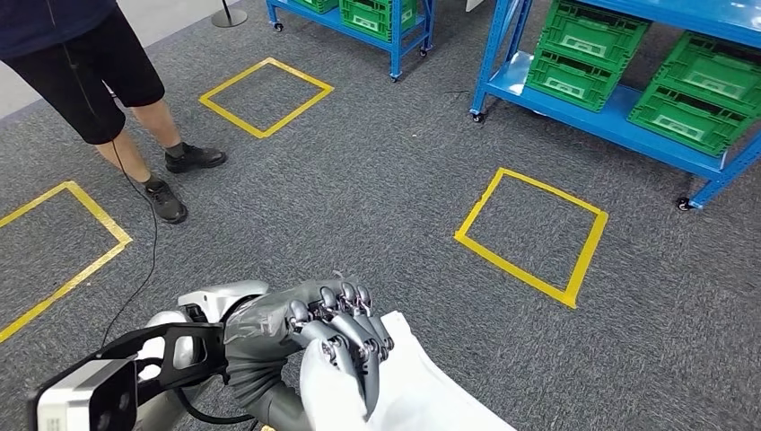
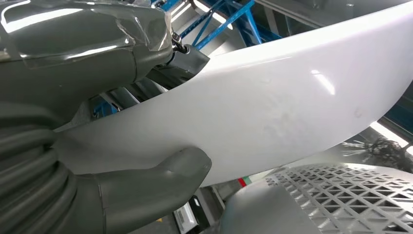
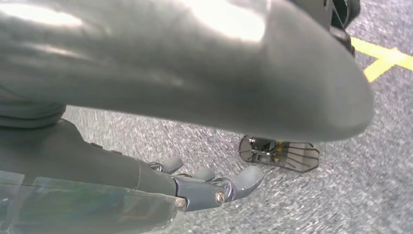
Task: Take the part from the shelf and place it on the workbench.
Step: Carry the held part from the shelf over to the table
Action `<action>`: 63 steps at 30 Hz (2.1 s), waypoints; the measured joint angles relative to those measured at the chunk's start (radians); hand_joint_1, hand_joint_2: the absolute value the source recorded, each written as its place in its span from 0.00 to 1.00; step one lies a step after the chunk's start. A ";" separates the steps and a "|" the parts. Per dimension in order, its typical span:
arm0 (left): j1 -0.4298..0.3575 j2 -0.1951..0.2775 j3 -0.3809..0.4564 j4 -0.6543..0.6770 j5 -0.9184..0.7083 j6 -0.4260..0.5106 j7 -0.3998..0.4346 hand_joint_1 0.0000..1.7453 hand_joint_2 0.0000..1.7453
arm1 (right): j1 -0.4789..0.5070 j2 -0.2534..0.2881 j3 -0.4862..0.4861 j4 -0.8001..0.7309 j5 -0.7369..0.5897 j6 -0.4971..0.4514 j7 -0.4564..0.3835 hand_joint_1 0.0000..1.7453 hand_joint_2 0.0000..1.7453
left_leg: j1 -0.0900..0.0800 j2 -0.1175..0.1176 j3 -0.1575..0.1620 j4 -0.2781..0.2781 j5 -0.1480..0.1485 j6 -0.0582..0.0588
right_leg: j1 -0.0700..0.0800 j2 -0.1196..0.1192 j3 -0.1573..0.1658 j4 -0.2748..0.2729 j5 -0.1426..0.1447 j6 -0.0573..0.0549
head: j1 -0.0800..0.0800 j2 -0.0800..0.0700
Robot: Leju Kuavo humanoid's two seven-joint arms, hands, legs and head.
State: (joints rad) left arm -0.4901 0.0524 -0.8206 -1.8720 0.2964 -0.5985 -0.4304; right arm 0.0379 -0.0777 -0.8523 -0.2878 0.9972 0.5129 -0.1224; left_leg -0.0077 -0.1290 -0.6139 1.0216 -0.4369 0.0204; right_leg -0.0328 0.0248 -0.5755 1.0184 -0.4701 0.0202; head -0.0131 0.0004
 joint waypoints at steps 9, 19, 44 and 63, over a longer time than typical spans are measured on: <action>-0.023 0.004 -0.031 0.025 0.067 -0.040 -0.009 1.00 1.00 | 0.018 -0.018 0.071 -0.001 0.117 0.016 -0.066 0.00 0.00 | 0.013 0.149 -0.077 0.136 -0.034 -0.013 | 0.012 -0.099 0.009 -0.002 -0.010 -0.021 | -0.013 0.000; -0.046 -0.006 -0.049 0.061 0.071 -0.055 -0.030 1.00 1.00 | 0.003 -0.034 0.168 0.045 0.211 0.003 -0.123 0.00 0.00 | -0.001 0.117 0.019 -0.035 0.018 0.033 | 0.012 -0.046 -0.055 0.165 -0.104 -0.004 | -0.003 0.000; -0.067 -0.015 -0.075 0.178 0.147 -0.077 -0.013 1.00 1.00 | -0.030 -0.033 0.232 0.130 0.180 -0.075 -0.148 0.00 0.00 | -0.020 0.203 -0.010 0.002 -0.003 0.015 | 0.027 -0.145 0.025 -0.004 -0.024 -0.015 | -0.011 0.000; -0.037 -0.012 -0.046 0.154 0.138 -0.072 0.020 1.00 1.00 | -0.035 -0.078 0.216 0.167 0.191 -0.106 -0.172 0.00 0.00 | -0.002 0.056 -0.026 0.052 -0.031 -0.010 | 0.007 -0.014 -0.003 -0.007 0.016 -0.017 | -0.003 0.000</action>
State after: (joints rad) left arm -0.5272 0.0407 -0.8669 -1.7183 0.4342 -0.6704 -0.4108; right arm 0.0033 -0.1557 -0.6367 -0.1206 1.1880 0.4069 -0.2946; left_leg -0.0094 -0.0732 -0.6400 1.0735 -0.4680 0.0109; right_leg -0.0254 0.0113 -0.5786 1.0116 -0.4538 0.0031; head -0.0161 0.0004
